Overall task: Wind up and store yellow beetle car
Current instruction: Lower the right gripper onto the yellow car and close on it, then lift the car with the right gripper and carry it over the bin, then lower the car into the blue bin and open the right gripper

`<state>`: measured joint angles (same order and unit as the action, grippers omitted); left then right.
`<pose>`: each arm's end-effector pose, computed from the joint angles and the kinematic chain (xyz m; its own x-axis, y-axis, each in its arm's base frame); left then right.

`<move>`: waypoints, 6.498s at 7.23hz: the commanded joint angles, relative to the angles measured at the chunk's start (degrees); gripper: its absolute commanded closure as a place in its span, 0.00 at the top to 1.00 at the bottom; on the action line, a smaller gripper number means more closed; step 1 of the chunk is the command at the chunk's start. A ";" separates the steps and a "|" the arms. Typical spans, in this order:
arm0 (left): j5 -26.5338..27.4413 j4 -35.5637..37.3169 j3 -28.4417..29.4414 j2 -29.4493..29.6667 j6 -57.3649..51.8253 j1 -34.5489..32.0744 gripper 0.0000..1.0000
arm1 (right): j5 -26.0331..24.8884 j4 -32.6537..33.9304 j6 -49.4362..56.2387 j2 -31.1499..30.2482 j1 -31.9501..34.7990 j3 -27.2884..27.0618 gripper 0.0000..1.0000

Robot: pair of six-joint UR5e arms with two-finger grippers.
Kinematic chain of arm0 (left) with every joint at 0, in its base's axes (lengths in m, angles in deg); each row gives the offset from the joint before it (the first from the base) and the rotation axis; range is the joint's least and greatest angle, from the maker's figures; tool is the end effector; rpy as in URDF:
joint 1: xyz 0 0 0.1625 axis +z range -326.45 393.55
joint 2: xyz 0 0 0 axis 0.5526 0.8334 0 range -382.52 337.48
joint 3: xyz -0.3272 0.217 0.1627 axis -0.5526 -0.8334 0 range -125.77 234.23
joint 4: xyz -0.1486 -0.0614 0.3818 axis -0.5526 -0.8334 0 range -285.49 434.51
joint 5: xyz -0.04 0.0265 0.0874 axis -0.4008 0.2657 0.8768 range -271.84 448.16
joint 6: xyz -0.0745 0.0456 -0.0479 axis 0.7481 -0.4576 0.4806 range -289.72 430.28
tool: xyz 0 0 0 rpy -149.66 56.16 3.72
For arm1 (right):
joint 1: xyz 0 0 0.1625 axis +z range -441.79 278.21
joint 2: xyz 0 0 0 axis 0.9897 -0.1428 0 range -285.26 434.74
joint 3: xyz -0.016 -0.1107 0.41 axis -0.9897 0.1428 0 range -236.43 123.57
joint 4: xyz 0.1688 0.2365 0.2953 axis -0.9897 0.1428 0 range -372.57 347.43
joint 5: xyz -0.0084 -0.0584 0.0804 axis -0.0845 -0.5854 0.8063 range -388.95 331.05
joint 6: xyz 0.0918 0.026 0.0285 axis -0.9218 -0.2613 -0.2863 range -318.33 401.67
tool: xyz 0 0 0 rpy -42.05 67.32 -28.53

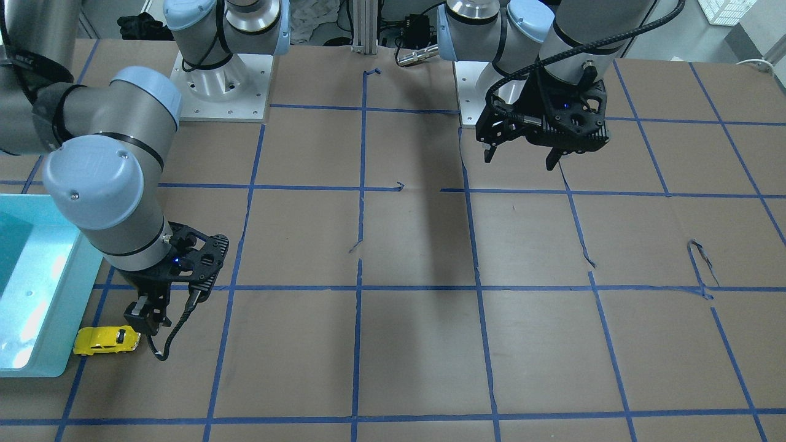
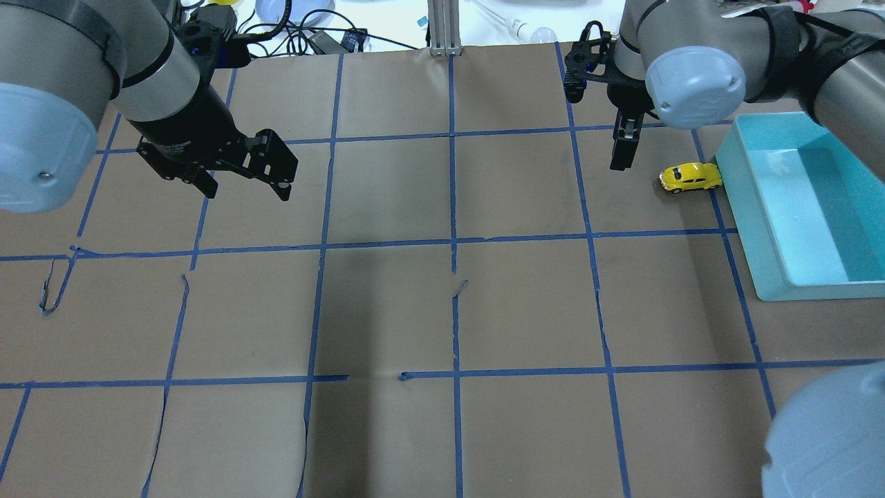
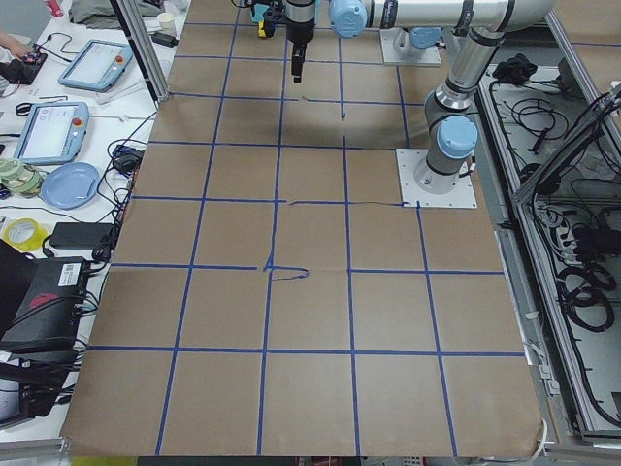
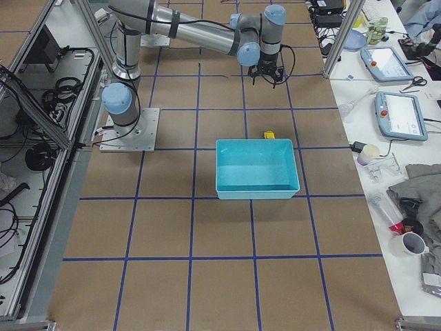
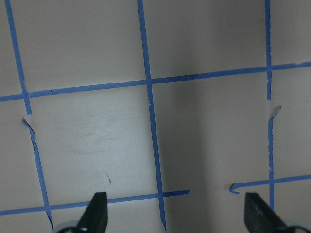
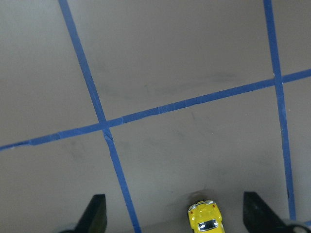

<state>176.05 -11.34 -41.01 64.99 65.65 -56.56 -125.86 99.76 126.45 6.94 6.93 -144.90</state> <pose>-0.1379 -0.4751 0.4712 -0.9959 0.0836 0.0348 0.0827 0.9962 -0.0274 0.1072 -0.6327 0.3215 -0.1125 -0.9929 0.0397 -0.9863 0.1164 0.1171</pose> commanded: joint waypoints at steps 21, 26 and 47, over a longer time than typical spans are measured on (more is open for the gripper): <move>2.64 -0.28 -1.89 0.11 3.89 0.72 1.00 | -3.47 16.78 23.67 5.77 -8.83 -5.22 0.00; 1.77 -0.20 -0.82 0.21 3.84 0.72 1.00 | -5.49 11.52 23.58 -2.24 -2.41 -5.04 0.00; 1.59 -0.20 -1.26 -0.05 2.26 -0.33 1.00 | -5.31 14.21 43.09 3.89 -26.58 -9.52 0.00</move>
<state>177.68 -11.69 -42.30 64.92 67.94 -56.89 -130.67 112.76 169.54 9.93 -19.51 -153.62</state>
